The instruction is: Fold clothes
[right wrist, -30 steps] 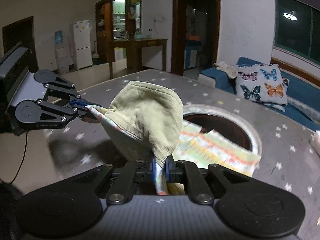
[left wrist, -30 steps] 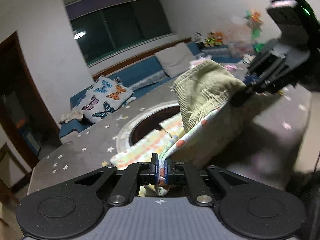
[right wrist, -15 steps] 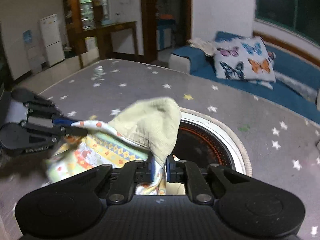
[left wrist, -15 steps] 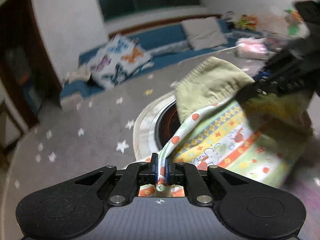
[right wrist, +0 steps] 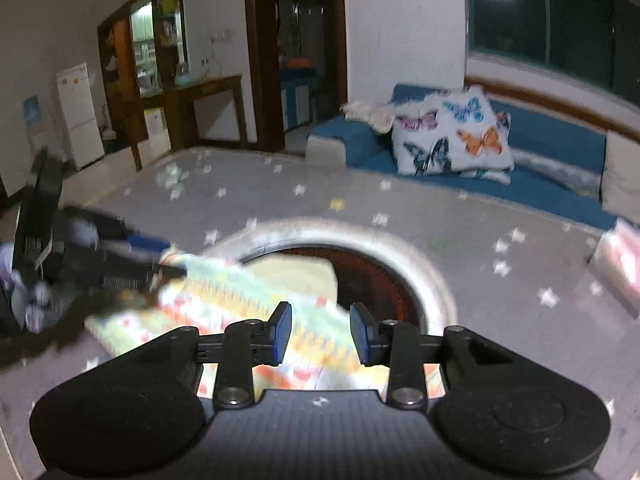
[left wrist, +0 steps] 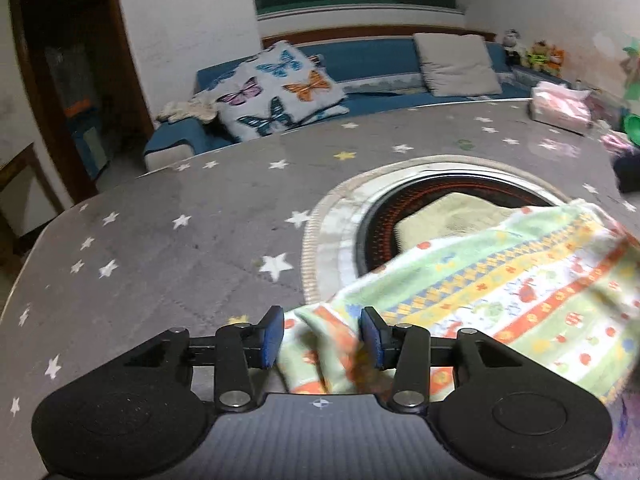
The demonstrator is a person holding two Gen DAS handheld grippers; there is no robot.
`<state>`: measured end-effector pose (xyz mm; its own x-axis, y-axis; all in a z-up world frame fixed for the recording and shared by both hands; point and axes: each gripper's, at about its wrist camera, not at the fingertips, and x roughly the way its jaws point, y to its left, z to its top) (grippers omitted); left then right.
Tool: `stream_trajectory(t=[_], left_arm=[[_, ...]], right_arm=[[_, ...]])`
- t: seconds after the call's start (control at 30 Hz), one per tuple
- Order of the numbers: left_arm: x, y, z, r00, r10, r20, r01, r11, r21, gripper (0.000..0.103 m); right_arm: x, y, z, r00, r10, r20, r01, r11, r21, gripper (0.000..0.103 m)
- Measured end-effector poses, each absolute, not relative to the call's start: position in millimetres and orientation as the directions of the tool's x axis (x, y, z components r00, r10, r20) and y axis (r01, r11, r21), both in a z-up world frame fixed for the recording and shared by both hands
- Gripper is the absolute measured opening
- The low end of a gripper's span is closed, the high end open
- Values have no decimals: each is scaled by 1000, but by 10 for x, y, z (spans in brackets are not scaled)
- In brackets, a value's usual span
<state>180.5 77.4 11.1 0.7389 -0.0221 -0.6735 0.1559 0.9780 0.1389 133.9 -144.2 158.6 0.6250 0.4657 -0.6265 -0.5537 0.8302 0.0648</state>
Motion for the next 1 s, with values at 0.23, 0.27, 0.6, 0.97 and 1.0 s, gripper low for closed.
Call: stream_trajectory(t=[0.23,0.27,0.6,0.97,1.0], left_arm=[[1819,939,86,746,56,-663,87,980,180,49],[1816,952,94,746,70,-662,75,979,189,49],[1800,551,352,751,-137,-646,216,975,45,35],[2261,195,28,678,-187,-711,270,963,5,31],[2239,208,36,681,-188,-707,268,963,2,31]], right_arm=[[1633,-1683,988,596,391,-702,-424,895,138,12],[1655,-1729,993,601,388,-699,-407,901,151,11],[1736,-1352,1211,584,484,-652,-495,849,186,12],[2071,-939,979,542,476,-693,-515,839,173,12],[2046,-933,1005,547,472,-692,-523,838,159,13]])
